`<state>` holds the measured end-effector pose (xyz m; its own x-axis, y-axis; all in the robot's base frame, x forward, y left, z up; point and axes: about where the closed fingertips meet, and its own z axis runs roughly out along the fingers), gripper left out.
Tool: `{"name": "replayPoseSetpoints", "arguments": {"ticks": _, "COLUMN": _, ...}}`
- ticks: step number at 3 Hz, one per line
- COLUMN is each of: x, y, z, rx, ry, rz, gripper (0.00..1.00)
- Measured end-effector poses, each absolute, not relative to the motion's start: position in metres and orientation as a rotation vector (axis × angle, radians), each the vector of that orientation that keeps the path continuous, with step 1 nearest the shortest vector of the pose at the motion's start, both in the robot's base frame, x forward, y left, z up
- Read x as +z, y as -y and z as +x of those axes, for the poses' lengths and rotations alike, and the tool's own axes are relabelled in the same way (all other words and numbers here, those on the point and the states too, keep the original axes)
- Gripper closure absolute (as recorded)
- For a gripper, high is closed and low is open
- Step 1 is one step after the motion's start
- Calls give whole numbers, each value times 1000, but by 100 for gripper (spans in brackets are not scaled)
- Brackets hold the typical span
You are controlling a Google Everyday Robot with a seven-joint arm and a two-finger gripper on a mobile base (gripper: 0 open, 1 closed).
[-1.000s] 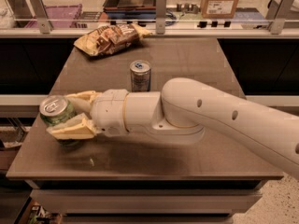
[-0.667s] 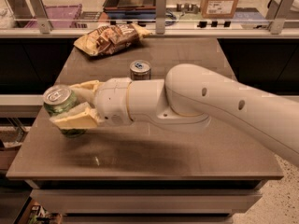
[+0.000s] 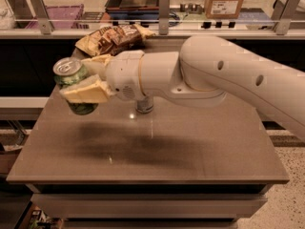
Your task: Move green can near brown chip bag
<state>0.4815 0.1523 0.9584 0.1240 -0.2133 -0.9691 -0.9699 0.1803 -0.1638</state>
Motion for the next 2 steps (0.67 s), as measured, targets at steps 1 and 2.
{"name": "replayPoseSetpoints", "arguments": {"ticks": 1, "x": 983, "y": -143, "z": 504, "rx": 833, "ry": -1308, "rz": -1257, "gripper": 100}}
{"name": "replayPoseSetpoints", "arguments": {"ticks": 2, "x": 1006, "y": -134, "z": 530, "rx": 837, "ry": -1294, "rz": -1243, "gripper": 100}}
